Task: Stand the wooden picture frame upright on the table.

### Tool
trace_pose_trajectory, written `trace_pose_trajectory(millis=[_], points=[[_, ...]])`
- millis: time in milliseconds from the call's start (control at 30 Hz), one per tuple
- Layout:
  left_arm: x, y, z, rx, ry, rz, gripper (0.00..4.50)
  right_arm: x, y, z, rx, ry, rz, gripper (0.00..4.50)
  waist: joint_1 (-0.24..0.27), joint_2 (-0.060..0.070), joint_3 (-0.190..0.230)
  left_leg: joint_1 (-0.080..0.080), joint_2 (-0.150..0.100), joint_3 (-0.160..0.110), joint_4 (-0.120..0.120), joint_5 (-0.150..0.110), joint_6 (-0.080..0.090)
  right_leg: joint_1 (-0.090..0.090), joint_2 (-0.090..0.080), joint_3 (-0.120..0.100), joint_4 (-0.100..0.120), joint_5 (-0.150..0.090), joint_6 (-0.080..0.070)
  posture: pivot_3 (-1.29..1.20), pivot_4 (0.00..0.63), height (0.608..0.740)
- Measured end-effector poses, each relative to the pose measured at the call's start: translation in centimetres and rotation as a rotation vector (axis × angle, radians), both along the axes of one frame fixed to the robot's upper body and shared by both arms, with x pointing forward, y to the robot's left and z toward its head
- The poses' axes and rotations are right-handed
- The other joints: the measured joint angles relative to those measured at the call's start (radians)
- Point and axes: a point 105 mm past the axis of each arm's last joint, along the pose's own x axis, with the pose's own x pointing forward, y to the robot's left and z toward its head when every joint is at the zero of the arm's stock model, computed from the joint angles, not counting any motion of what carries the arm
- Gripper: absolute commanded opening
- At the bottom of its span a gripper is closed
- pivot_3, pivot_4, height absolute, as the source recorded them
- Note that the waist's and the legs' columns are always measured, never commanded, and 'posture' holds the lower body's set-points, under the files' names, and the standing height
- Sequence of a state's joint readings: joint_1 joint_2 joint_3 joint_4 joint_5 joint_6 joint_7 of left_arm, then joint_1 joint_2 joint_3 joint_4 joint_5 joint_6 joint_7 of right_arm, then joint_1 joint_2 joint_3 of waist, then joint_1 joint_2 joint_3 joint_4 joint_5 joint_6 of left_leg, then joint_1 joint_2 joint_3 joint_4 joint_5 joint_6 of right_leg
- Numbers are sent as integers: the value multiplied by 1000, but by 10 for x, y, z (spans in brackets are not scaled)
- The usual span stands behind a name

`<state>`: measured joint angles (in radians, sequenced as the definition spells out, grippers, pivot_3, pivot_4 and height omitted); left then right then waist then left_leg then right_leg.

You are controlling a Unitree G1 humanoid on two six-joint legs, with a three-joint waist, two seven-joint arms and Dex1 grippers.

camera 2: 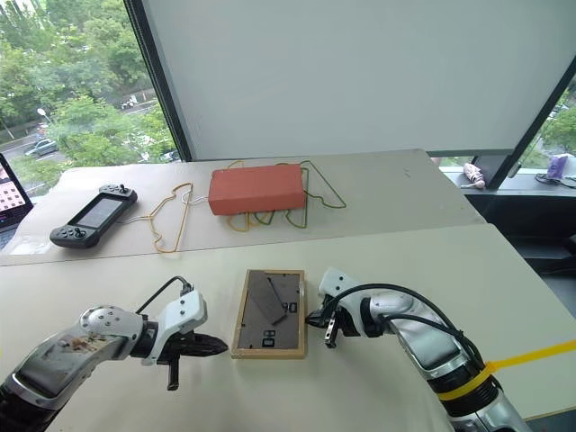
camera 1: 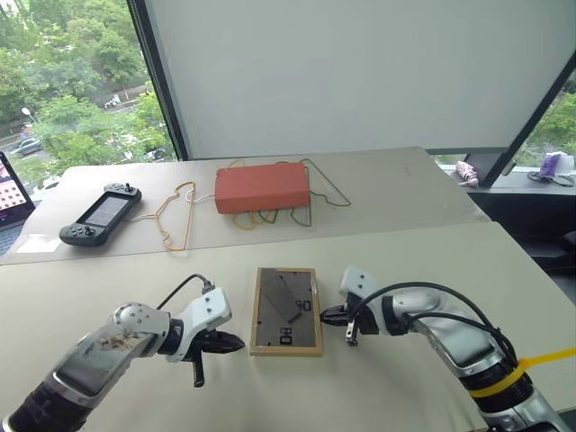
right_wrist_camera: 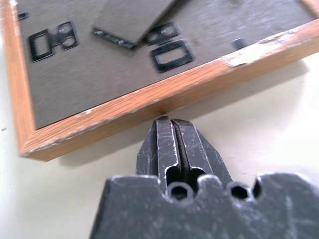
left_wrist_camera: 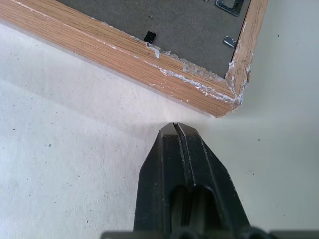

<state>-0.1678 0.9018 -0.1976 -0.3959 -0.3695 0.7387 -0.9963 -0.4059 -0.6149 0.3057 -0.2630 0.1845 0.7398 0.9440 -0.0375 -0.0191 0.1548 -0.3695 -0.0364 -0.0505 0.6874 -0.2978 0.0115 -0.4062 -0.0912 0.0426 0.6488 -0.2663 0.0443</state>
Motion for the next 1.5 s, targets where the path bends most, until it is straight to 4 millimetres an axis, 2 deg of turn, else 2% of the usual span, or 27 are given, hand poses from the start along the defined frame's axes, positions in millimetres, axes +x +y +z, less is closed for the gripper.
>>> trace_pose_trajectory(millis=[133, 267, 467, 600, 933, 1500], points=[[1, -1, 1, -6, -5, 4, 0, -8, 5, 1, 4, 9, 10, 7, 0, 0, 0, 0, 0, 0, 0, 0, 0, 0, 0, 0, 0, 0, 0, 0, 150, 740], [2, -3, -1, -22, 2, 11, 0, -12, 19, 4, -7, 0, 40, 7, 1, 0, 0, 1, -1, 0, 0, 0, 0, 1, 0, 0, 0, 0, 0, 0, 150, 740], [0, -8, -1, -31, -2, 12, 0, -21, 34, -5, -14, 34, 85, 7, 12, 1, 0, 1, -1, 0, 0, 1, -1, 1, 0, 0, 0, 0, -1, 0, 150, 740], [-8, -3, -3, -24, 12, 23, 0, -24, 34, -3, -20, 31, 96, 7, 12, 1, 0, 1, 0, 1, -1, 0, 0, 0, 0, 0, -1, 0, -1, 0, 150, 740], [-23, 24, -4, 43, 43, 30, 0, -33, 24, -7, -38, 56, 85, 7, -9, 1, -1, 4, 1, 1, -8, 0, -1, -4, 2, 0, -1, 0, -1, 0, 150, 740], [-19, 24, -4, 30, 14, 41, 0, -34, 39, 5, 1, 41, 120, 7, -1, 2, -1, 8, 0, 0, -8, 1, -1, 1, 1, 0, -1, 0, -1, 0, 150, 740]])
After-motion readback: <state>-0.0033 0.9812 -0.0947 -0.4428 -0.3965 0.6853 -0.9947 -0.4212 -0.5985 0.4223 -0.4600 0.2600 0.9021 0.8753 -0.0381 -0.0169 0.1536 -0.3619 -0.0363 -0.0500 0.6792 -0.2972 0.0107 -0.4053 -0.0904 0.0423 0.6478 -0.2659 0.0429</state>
